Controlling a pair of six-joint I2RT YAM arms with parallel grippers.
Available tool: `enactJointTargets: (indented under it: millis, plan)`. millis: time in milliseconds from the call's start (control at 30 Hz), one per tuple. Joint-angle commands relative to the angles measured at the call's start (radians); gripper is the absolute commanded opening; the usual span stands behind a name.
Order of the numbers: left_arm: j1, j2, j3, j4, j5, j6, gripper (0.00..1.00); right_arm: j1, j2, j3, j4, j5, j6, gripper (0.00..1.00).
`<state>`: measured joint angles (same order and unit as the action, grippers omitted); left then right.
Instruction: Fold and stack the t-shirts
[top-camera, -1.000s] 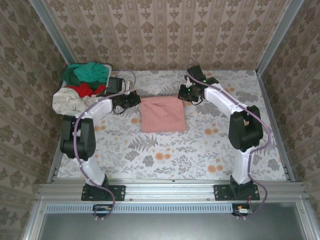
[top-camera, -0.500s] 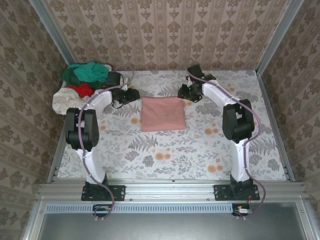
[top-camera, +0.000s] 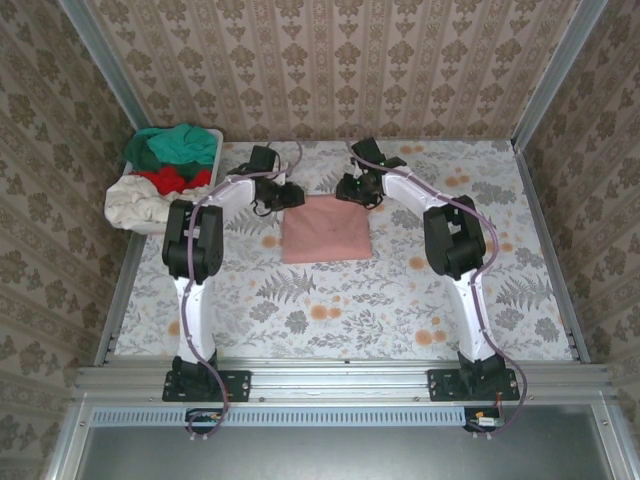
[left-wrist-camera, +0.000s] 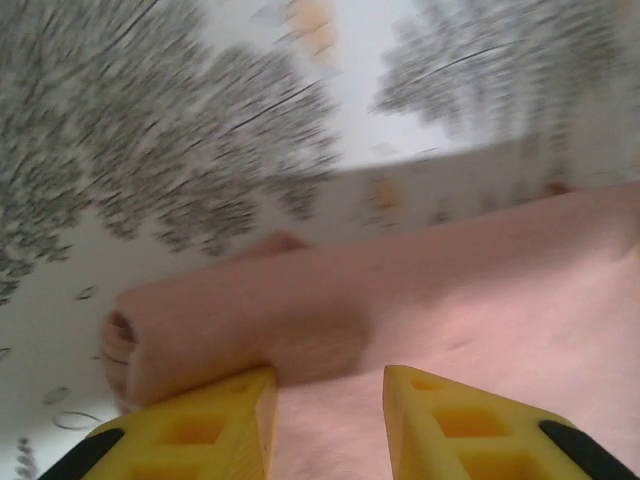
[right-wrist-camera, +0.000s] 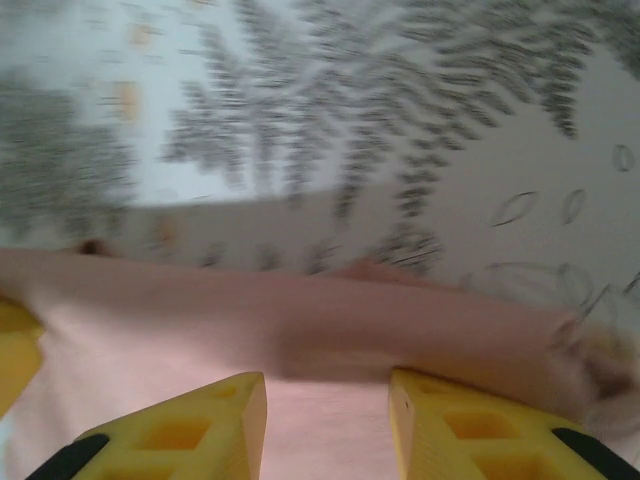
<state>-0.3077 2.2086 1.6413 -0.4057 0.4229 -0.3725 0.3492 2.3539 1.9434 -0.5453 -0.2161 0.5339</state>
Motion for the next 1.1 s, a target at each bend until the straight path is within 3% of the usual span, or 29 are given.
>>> enactJointTargets:
  millis: [0,267,433,467,533,567,600,700,833,1067]
  plan:
    - [0.034,0.017,0.016,-0.016,0.013,0.012,0.33,-0.043,0.033,0.083,-0.133,-0.021,0.013,0.44]
    - [0.043,-0.102,0.003,-0.063,0.027,0.052,0.34,-0.045,-0.201,-0.071,-0.116,0.057,-0.066,0.59]
    - [0.046,-0.319,-0.128,-0.057,-0.010,0.046,0.44,0.120,-0.375,-0.290,-0.032,0.218,-0.152,0.73]
    - [0.048,-0.376,-0.173,-0.042,-0.022,0.040,0.48,0.163,-0.387,-0.316,-0.021,0.276,-0.174,0.75]
    - [0.054,-0.525,-0.282,-0.003,-0.048,0.022,0.66,0.249,-0.395,-0.370,0.005,0.402,-0.224,0.82]
    - [0.058,-0.592,-0.328,0.009,-0.064,0.013,0.77,0.276,-0.393,-0.388,0.027,0.444,-0.234,0.86]
    - [0.062,-0.667,-0.374,0.015,-0.085,0.006,0.99,0.301,-0.386,-0.403,0.042,0.467,-0.243,0.91]
    - [0.089,-0.894,-0.520,0.014,-0.141,-0.019,1.00,0.356,-0.350,-0.434,0.056,0.513,-0.246,1.00]
    - [0.121,-1.130,-0.695,0.004,-0.180,-0.040,1.00,0.409,-0.268,-0.388,0.021,0.572,-0.221,1.00]
    - [0.151,-1.232,-0.823,-0.032,-0.169,-0.049,1.00,0.384,-0.184,-0.335,-0.098,0.613,-0.133,1.00]
